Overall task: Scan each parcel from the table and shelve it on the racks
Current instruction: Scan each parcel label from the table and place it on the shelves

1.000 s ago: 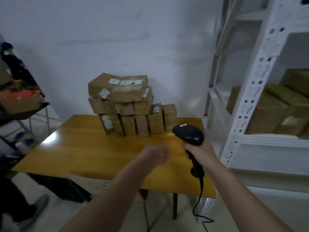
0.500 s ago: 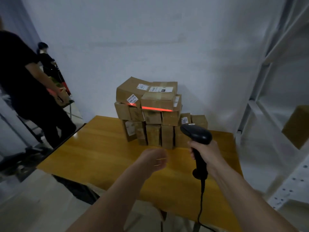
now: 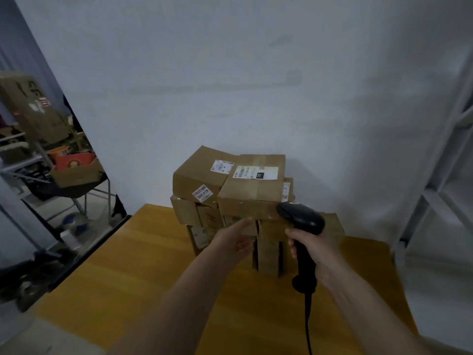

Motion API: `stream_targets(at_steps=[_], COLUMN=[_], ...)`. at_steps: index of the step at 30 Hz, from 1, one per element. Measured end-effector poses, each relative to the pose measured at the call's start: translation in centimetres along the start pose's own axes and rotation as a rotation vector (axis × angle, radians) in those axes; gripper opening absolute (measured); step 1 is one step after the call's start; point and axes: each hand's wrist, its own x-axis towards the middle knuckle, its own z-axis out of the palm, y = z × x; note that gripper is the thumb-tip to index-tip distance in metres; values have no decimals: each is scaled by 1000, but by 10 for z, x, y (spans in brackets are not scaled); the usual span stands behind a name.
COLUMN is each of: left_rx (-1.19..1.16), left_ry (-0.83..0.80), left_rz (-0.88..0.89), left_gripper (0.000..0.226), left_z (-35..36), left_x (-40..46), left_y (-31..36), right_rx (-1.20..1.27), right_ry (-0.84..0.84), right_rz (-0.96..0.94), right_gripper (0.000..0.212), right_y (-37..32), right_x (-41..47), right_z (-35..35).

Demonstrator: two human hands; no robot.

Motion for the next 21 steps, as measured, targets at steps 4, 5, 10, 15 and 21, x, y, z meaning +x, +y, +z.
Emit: stream_targets(at_steps=[4, 5, 10, 15, 21], left_rx=[-115, -147, -284, -261, -40], left_ry=[1, 12, 25, -66, -233], left_rz=[-6, -3, -12, -14, 138], left_gripper=[82, 83, 81, 76, 75], left_z=[6, 9, 28, 31, 17], left_x=[26, 31, 46, 44, 42], left_y=[13, 16, 29, 37, 61], right_rx=[38, 40, 31, 29, 18], right_ry=[-8, -12, 53, 179, 221], right_rz=[27, 24, -7, -49, -150], right_gripper=[15, 15, 15, 22, 22], right_y=[-3, -4, -11, -24, -47], right_x=[12, 13, 7, 0, -5], right_z=[8, 8, 1, -4, 9])
